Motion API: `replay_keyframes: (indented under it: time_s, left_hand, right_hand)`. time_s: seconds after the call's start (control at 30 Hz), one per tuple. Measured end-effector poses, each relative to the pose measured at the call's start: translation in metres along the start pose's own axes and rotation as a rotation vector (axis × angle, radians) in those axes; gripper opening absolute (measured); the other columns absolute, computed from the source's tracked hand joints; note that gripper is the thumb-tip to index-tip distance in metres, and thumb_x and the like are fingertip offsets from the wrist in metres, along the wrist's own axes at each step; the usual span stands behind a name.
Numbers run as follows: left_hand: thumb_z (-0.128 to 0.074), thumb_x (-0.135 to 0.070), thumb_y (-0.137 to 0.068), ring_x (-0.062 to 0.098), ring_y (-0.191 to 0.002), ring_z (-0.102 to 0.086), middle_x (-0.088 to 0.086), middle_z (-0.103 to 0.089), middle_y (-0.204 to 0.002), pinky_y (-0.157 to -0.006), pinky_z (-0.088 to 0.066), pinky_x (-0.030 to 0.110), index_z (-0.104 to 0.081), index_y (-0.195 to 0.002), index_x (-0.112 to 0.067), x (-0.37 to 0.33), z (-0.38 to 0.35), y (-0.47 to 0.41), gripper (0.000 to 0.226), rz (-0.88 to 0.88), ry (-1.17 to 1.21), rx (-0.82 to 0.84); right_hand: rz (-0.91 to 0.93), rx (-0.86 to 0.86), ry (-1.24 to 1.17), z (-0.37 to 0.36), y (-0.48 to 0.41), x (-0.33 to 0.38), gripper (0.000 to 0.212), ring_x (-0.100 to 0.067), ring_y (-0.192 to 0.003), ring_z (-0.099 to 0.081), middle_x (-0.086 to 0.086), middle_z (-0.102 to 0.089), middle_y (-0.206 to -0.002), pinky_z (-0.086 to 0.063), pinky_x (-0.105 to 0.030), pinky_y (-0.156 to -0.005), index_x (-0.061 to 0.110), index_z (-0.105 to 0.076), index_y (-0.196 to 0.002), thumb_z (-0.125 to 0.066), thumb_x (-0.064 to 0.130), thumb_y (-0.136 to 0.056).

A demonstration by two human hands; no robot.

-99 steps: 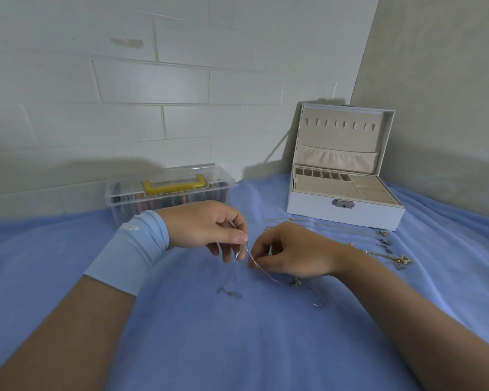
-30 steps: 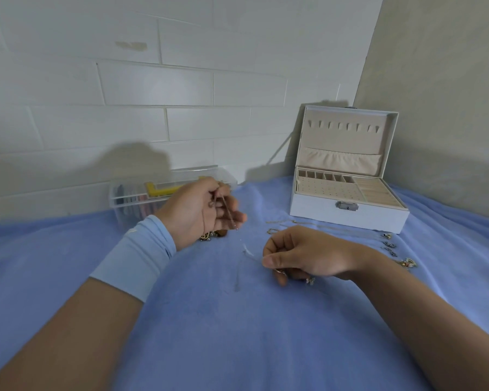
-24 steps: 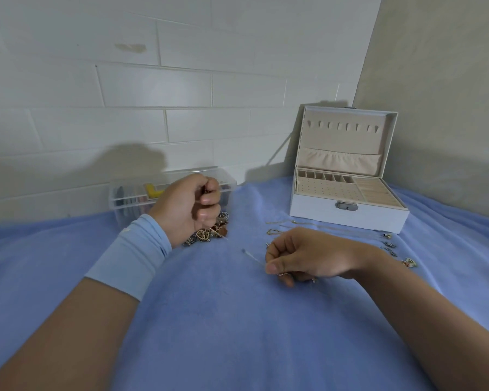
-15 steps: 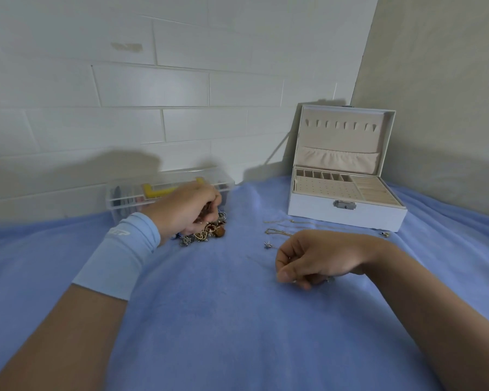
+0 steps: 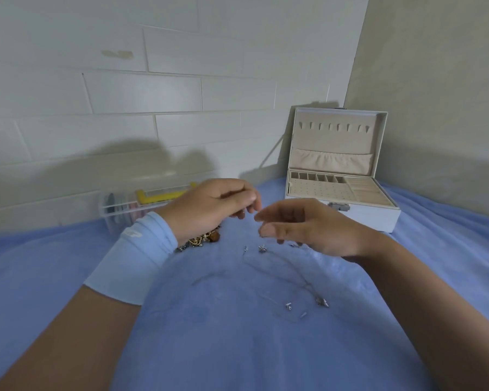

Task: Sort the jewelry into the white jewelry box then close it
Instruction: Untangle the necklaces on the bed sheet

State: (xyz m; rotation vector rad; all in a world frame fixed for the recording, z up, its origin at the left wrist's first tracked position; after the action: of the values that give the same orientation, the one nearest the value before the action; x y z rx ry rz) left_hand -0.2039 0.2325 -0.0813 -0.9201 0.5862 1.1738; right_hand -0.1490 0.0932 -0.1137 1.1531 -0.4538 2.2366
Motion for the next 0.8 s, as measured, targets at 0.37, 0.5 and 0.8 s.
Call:
replay_keyframes:
  time_s: [0.37, 0.5, 0.8]
  left_hand:
    - [-0.066, -0.020, -0.093, 0.010, -0.068, -0.053, -0.022, -0.065, -0.074, -0.071, -0.048, 0.026, -0.071, -0.089, -0.034, -0.025, 0.008, -0.054, 0.016, -0.131, -0.136, -0.279]
    - [-0.073, -0.022, -0.087, 0.016, -0.071, -0.057, -0.010, -0.064, -0.085, -0.069, -0.046, 0.029, -0.062, -0.087, -0.028, 0.005, -0.007, -0.068, 0.013, 0.006, -0.166, -0.286]
    - [-0.032, -0.030, -0.108, 0.022, -0.077, -0.067, 0.006, -0.072, -0.085, -0.074, -0.050, 0.029, -0.067, -0.086, -0.010, 0.023, -0.073, -0.051, 0.045, 0.259, 0.381, -0.010]
  right_hand:
    - [0.009, -0.011, -0.165, 0.026, 0.008, -0.004, 0.023, -0.019, -0.063, -0.057, -0.010, -0.076, -0.085, -0.041, -0.025, -0.060, 0.010, -0.076, -0.092, -0.061, 0.026, -0.099]
    - [0.034, -0.070, -0.182, 0.041, 0.006, -0.003, 0.024, -0.020, -0.065, -0.053, -0.001, -0.074, -0.087, -0.040, -0.026, -0.059, 0.008, -0.078, -0.097, -0.061, 0.025, -0.099]
    - [0.040, -0.373, -0.247, 0.062, 0.004, -0.014, 0.015, -0.024, -0.070, -0.034, 0.003, -0.049, -0.066, -0.031, -0.025, -0.054, 0.028, -0.082, -0.100, -0.068, 0.031, -0.095]
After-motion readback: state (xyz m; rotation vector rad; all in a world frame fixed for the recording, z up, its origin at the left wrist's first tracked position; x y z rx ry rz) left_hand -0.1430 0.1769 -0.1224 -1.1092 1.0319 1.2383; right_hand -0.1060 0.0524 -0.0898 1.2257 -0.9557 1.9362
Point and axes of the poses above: each hand's wrist, its own y-axis away from the middle knuckle, its own z-axis out of the back of the hand, x = y × z, the point moved 8 cm from there along -y, towards the middle knuckle
